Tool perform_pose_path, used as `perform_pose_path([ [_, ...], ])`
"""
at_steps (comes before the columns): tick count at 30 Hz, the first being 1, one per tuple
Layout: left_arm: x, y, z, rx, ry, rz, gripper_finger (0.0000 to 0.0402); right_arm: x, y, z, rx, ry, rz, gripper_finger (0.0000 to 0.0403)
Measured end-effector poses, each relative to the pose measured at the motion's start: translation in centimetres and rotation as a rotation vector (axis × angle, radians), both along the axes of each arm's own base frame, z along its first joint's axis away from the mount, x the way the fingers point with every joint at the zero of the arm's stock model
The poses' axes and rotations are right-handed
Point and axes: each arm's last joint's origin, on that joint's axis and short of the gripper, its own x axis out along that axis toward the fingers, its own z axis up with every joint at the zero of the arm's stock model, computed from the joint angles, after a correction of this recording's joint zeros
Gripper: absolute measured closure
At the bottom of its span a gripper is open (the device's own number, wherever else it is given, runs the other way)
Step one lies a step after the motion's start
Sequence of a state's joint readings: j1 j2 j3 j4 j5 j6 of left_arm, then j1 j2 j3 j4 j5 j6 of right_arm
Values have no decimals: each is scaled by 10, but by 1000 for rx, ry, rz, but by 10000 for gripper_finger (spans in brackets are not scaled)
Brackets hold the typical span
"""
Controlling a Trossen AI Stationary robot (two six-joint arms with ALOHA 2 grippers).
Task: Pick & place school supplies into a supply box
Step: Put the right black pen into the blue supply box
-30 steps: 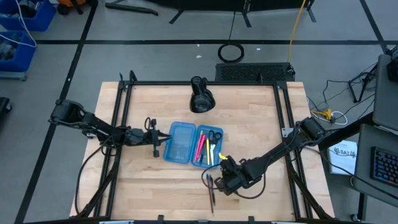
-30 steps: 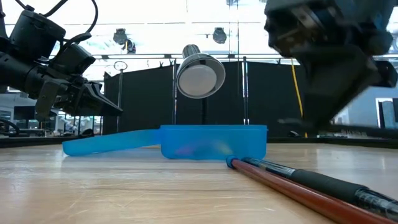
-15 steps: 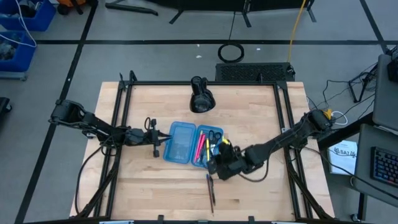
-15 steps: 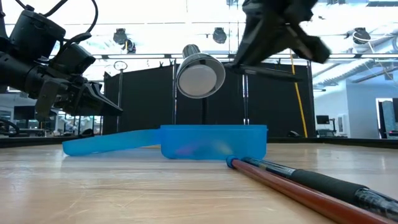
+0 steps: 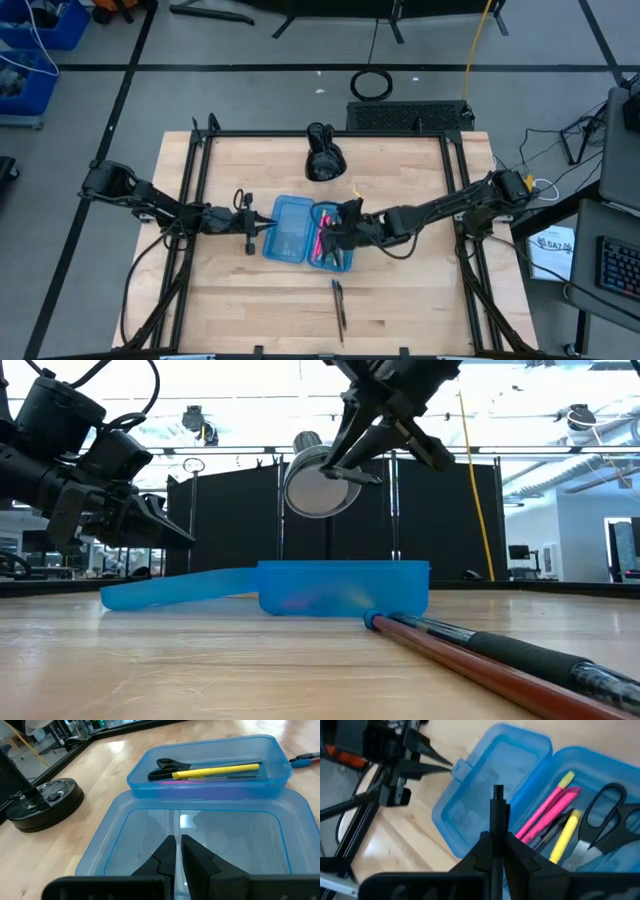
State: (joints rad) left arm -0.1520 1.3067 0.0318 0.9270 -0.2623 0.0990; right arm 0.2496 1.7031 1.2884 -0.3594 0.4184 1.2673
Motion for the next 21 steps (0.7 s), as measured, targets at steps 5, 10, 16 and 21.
perform_pose_path([
  [5,0,0,-1,1,7,0,366,2,-10,-1,60,25,19,387],
  [10,0,0,0,1,4,0,366,0,-15,-3,73,44,-34,387],
  [16,0,0,1,-1,-10,0,366,-7,-32,-27,56,80,-169,387],
  [21,0,0,1,-1,-11,0,366,-12,-45,-55,92,-9,-227,387],
])
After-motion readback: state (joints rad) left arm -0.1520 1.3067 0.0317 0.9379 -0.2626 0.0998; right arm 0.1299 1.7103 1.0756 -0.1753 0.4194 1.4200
